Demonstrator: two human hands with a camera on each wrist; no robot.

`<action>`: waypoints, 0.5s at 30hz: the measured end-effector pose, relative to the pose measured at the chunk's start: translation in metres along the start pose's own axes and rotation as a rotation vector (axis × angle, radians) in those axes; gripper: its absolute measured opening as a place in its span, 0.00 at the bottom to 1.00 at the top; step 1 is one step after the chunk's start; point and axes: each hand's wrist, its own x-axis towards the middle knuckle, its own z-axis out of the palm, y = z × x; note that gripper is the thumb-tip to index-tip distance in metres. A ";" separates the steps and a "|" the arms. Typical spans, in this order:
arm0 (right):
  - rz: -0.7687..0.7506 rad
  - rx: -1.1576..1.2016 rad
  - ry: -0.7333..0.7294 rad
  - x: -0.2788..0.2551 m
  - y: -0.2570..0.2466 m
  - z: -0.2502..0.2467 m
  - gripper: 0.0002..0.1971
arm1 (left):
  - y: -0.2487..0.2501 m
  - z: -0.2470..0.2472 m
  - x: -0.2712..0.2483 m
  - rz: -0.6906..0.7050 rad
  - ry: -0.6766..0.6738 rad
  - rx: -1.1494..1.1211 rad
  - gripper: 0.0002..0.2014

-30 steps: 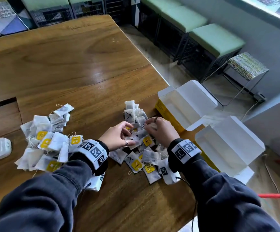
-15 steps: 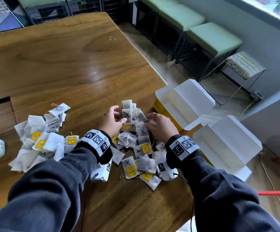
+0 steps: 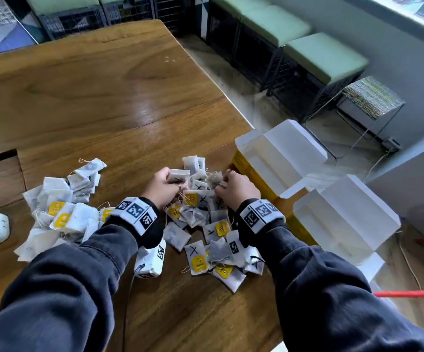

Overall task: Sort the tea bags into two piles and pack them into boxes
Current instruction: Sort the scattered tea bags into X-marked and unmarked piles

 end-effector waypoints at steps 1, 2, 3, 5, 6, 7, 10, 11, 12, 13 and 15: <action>0.000 -0.036 -0.001 -0.002 0.003 -0.003 0.18 | -0.003 -0.002 0.001 -0.037 -0.020 -0.032 0.10; -0.002 -0.079 -0.001 -0.003 0.005 -0.005 0.18 | -0.003 -0.003 0.000 -0.061 -0.038 -0.030 0.12; -0.007 -0.119 0.008 -0.004 0.006 -0.006 0.18 | -0.003 -0.003 0.002 -0.058 -0.037 0.039 0.13; -0.028 -0.152 0.053 -0.006 0.007 -0.007 0.17 | -0.002 -0.002 0.006 0.006 0.067 0.188 0.13; -0.048 -0.149 0.083 -0.008 0.006 -0.007 0.17 | 0.000 -0.002 0.009 0.029 0.139 0.220 0.14; -0.073 -0.139 0.106 -0.010 0.005 -0.006 0.17 | 0.002 0.000 0.013 0.046 0.201 0.216 0.13; -0.152 -0.070 0.123 -0.017 0.001 -0.002 0.15 | 0.008 0.010 0.025 0.038 0.226 0.129 0.20; -0.176 -0.037 0.113 -0.018 0.000 0.000 0.15 | 0.008 0.014 0.028 0.018 0.189 0.101 0.27; -0.193 -0.003 0.095 -0.018 0.000 0.004 0.15 | 0.010 0.018 0.030 0.000 0.155 0.086 0.33; -0.199 0.032 0.067 -0.017 0.000 0.007 0.16 | 0.010 0.021 0.032 -0.014 0.141 0.090 0.38; -0.190 0.119 -0.010 -0.015 0.002 0.013 0.18 | 0.010 0.023 0.035 -0.031 0.153 0.141 0.38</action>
